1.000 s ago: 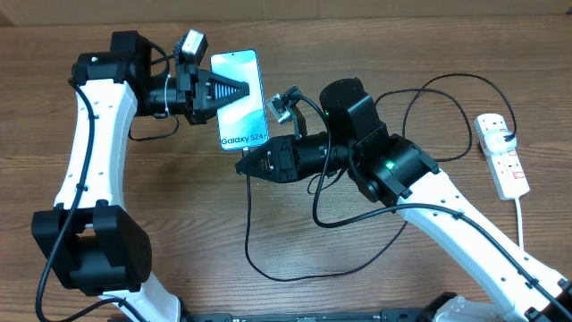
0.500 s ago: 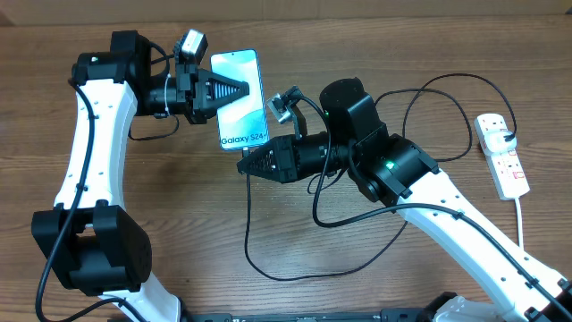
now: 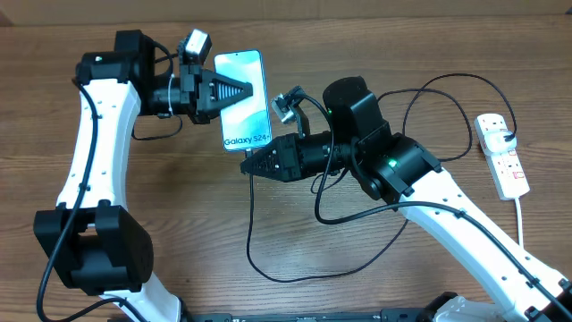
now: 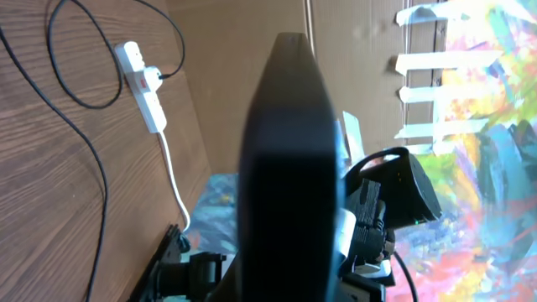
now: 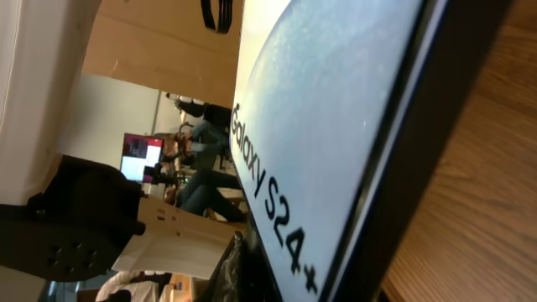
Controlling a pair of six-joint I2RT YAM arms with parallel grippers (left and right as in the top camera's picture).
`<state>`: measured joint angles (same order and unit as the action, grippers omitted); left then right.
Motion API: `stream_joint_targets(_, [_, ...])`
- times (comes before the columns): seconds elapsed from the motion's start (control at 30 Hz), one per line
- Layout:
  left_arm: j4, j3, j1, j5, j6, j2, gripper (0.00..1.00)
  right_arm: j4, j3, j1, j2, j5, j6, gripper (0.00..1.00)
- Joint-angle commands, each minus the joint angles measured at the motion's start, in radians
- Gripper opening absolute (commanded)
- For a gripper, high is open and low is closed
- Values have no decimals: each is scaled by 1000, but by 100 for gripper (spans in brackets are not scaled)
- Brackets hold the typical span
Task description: Plug charger to phone and switch on socket
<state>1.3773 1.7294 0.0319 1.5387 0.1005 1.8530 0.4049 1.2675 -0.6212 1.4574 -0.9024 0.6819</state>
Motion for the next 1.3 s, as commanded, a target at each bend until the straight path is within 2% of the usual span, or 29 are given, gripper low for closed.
stream_joint_targets(0.0, [5, 3, -39, 10, 34, -23, 4, -21, 3, 27, -8, 34, 5, 4])
stream_joint_targets(0.67, [54, 3, -40, -34, 35, -23, 4, -36, 3, 28, -8, 66, -3, 4])
stream_joint_targets(0.83, [106, 3, -42, -50, 82, -23, 4, -36, 3, 28, -8, 83, -3, 4])
stream_joint_targets(1.23, [106, 3, -47, -50, 84, -23, 4, -41, 3, 28, 25, 97, -2, 4])
stream_joint_targets(1.27, [106, 3, -47, -50, 84, -23, 4, -40, 3, 28, 25, 97, -2, 6])
